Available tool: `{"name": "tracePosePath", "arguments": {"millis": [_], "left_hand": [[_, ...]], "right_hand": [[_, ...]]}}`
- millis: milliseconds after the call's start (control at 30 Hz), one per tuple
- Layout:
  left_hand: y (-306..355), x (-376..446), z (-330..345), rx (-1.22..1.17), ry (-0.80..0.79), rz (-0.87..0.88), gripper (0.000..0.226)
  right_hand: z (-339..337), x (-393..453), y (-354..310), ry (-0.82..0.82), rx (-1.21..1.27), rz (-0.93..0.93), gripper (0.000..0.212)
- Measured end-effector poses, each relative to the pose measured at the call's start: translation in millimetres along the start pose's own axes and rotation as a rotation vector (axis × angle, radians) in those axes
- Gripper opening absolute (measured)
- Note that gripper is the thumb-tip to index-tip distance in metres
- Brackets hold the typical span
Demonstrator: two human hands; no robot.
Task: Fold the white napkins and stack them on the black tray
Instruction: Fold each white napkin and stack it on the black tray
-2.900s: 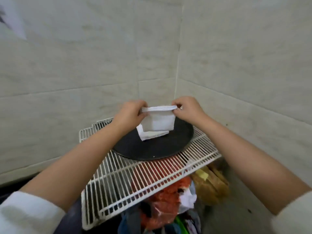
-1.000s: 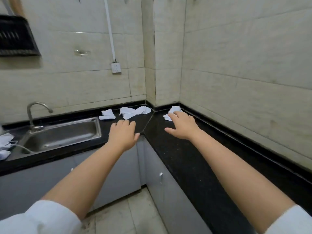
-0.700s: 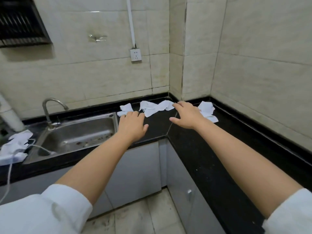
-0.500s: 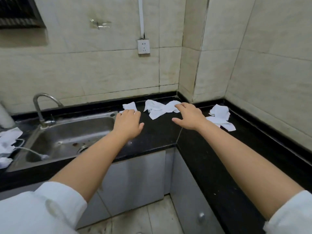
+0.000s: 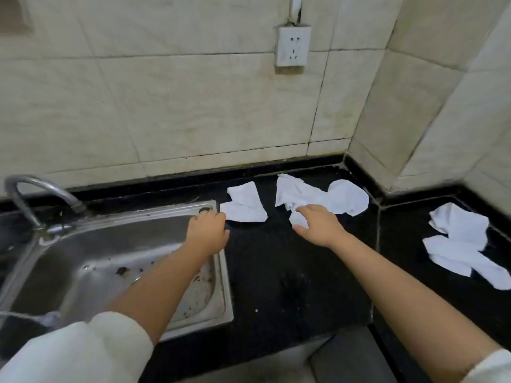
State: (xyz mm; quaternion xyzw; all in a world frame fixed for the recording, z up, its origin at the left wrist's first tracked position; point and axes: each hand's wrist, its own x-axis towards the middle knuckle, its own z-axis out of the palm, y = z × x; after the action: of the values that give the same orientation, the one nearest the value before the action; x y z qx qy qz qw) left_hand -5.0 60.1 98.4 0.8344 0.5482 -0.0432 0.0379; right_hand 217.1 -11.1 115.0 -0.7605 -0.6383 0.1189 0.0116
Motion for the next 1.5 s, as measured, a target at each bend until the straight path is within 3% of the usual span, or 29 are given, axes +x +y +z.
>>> {"name": "tracePosePath", "arguments": {"millis": [233, 400, 500, 600, 733, 833, 900, 1033, 1133, 1267, 1500], "left_hand": [[-26, 57, 65, -0.135, -0.140, -0.086, 0.036], [-39, 92, 95, -0.196, -0.187, -0.183, 0.035], [-37, 107, 108, -0.240, -0.193, -0.195, 0.035], [-29, 115, 111, -0.302, -0.177, -0.200, 0.044], [-9, 129, 106, -0.473, -0.107, -0.247, 0.045], [12, 134, 101, -0.566, -0.150, -0.318, 0.044], [28, 130, 101, -0.513, -0.214, -0.250, 0.049], [60, 110, 102, -0.582, -0.296, -0.158, 0.048], [81, 90, 99, -0.620, -0.329, -0.039, 0.042], [131, 63, 76, -0.573, -0.304, 0.260, 0.033], [298, -4, 41, -0.316, -0.206, 0.794, 0.027]], "right_hand": [[60, 127, -30, -0.115, 0.163, 0.038, 0.047], [91, 206, -46, -0.044, 0.235, 0.131, 0.042], [105, 233, -43, -0.015, 0.306, 0.186, 0.027], [106, 230, -31, -0.023, 0.489, 0.243, 0.044], [99, 183, -5, -0.122, 0.949, 0.382, 0.029], [104, 127, 15, -0.171, 1.020, 0.489, 0.031], [109, 90, 21, -0.207, 1.000, 0.523, 0.020], [119, 27, 26, -0.144, 0.959, 0.584, 0.035], [115, -14, 35, 0.026, 0.960, 0.638, 0.029], [90, -80, 68, 0.273, 0.916, 0.775, 0.028], [64, -226, 157, 0.658, 0.765, 1.178, 0.029]]}}
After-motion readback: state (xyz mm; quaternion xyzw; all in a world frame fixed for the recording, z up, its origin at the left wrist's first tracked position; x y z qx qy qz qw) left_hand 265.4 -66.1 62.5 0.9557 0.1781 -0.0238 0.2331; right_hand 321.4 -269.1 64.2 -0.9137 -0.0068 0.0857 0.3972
